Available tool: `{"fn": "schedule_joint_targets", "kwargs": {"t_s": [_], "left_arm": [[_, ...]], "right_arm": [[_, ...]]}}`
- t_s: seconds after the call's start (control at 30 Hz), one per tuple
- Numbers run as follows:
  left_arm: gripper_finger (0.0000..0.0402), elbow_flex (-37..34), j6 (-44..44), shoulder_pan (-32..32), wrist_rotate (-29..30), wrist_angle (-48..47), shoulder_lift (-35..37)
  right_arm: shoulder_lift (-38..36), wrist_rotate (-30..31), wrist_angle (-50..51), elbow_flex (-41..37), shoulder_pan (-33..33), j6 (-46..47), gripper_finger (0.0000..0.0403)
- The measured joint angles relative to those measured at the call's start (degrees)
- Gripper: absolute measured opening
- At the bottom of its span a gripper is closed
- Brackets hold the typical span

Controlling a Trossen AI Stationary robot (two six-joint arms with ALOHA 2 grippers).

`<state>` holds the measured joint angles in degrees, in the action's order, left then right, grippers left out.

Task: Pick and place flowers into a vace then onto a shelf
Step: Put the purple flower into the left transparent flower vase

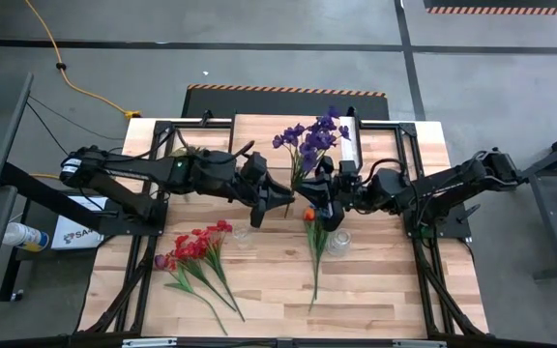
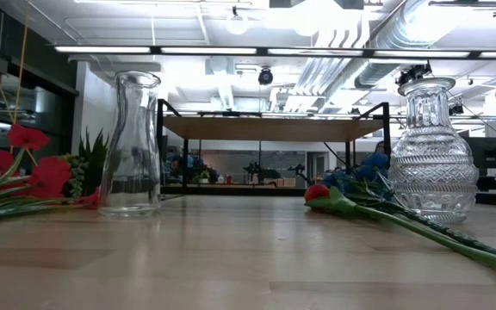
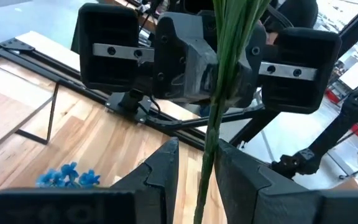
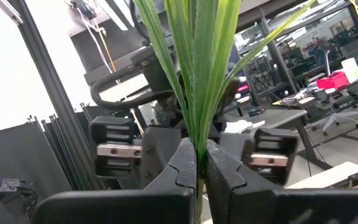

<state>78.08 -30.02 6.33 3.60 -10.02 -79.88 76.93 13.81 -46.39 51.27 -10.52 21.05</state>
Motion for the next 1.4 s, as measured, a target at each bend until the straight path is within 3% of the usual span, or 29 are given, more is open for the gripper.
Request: {"fn": "schedule_joint_targets", "kwargs": {"t_s": [0.37,0.67,1.4], "left_arm": [[0.0129,0.0,0.1,-0.7,-0.3,0.0,0.0],[0.0041,0.0,0.6,-0.7,-0.4,0.0,0.1],[0.0040,0.0,1.3,-0.7,0.0,0.0,0.1]], "right_arm": [[0.0,-0.2,0.1,0.0,0.0,-0.1,0.0004],[0.0,-0.1,0.2,0.0,0.0,0.0,0.0003],[0.0,-0.2,0.2,0.0,0.0,1.2,0.0023]]}}
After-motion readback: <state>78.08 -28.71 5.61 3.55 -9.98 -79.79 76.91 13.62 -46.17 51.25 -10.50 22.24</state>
